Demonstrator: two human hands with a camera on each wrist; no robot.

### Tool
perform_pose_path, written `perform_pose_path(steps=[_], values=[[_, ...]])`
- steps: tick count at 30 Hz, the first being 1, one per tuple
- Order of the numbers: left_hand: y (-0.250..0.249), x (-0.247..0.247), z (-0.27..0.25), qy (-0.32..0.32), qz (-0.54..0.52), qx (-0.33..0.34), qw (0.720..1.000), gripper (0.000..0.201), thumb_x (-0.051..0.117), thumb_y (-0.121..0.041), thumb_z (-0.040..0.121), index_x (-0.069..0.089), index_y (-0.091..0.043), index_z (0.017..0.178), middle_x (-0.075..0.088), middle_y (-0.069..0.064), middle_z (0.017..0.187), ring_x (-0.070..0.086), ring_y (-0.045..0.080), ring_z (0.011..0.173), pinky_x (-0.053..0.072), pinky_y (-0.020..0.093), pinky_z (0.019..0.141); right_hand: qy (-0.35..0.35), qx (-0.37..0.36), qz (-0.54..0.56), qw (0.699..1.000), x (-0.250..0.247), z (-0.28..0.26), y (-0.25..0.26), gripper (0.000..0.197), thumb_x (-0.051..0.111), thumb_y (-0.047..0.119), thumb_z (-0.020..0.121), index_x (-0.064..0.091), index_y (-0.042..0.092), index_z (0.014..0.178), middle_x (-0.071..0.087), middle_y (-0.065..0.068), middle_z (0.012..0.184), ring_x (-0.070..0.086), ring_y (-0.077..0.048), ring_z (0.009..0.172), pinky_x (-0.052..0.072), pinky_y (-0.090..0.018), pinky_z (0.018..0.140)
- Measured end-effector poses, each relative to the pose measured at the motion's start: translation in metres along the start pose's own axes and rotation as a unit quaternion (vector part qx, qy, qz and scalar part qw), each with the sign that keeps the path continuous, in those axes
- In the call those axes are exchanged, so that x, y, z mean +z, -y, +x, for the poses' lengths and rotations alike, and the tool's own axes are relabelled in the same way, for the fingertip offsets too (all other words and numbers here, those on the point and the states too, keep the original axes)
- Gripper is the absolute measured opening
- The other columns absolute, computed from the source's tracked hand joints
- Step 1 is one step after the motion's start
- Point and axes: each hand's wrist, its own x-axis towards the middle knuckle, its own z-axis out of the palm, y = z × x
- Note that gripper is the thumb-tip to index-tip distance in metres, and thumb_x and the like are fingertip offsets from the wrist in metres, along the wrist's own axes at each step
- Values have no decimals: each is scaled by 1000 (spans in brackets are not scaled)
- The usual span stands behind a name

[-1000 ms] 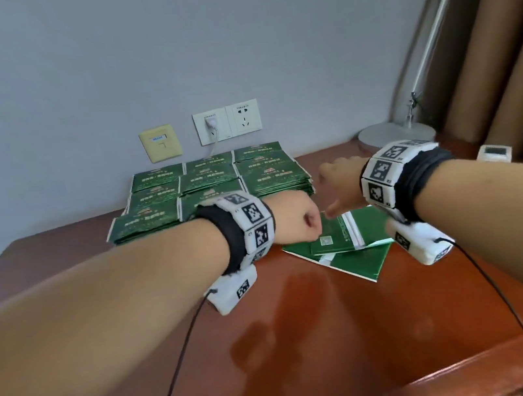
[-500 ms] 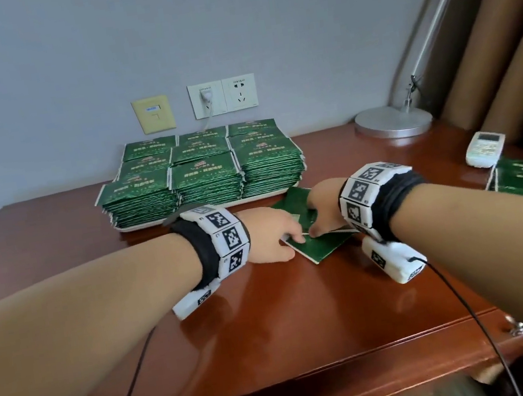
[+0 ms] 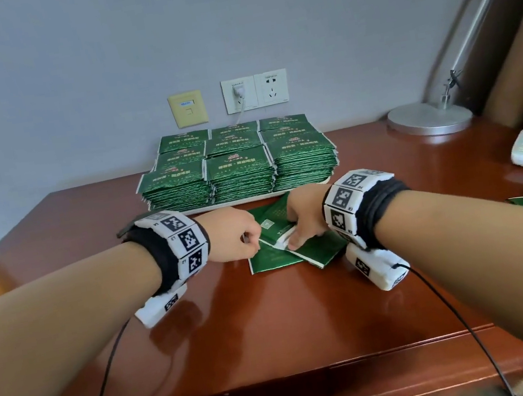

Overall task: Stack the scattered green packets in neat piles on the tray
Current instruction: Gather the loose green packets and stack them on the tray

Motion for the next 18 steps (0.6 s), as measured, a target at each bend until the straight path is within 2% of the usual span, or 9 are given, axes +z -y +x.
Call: perform_pose_path(steps=[3,5,8,10,13,15,16,18], values=[[13,1,-10,0,9,-19,1000,20,56,-22,85,59,-11,68,56,0,80,56,20,77,47,40,77,6,-11,24,1000,-1,7,13,34,68,44,81,69,12,92,57,4,62,53,-13,56,41,-19,47],[22,2,-17,2,10,-34,999,21,57,-22,84,57,-14,65,57,-1,79,56,19,76,48,39,76,-11,-27,61,998,-1,15,19,33,72,39,79,70,14,101,61,6,68,58,-12,60,45,-19,50],[35,4,-26,1,6,-60,998,25,59,-24,83,54,-18,59,61,1,80,59,18,77,49,38,76,34,-27,72,996,-4,21,32,32,66,32,87,66,14,113,70,4,81,63,-11,65,53,-21,60],[43,5,-30,-1,-1,-80,997,26,63,-26,82,55,-20,58,64,1,79,61,17,77,50,38,76,-1,-45,60,997,-8,24,38,34,69,32,85,66,16,115,71,2,93,64,-12,72,52,-21,64],[47,2,-28,7,4,-95,995,22,69,-34,81,63,-18,68,68,-2,81,61,15,75,51,33,75,-42,-70,0,997,-10,32,41,53,74,42,77,59,21,123,59,0,118,59,-19,100,48,-27,77],[45,0,-22,27,10,-101,995,18,72,-34,81,65,-17,82,66,-4,87,58,13,77,47,28,72,-38,-66,-59,995,-13,38,44,73,76,48,72,48,22,134,50,-5,126,54,-25,110,48,-35,89],[44,0,-17,37,8,-105,994,22,74,-32,80,64,-16,91,63,-5,90,56,13,79,45,27,72,-28,-73,-77,994,-15,42,46,80,76,48,72,43,20,139,48,-6,130,52,-27,115,47,-38,94],[45,-2,-8,56,2,-109,992,38,78,-30,77,58,-14,106,60,0,100,55,16,85,42,27,69,12,-81,-74,994,-21,48,53,83,76,43,75,38,14,144,48,-6,136,50,-26,121,43,-34,97]])
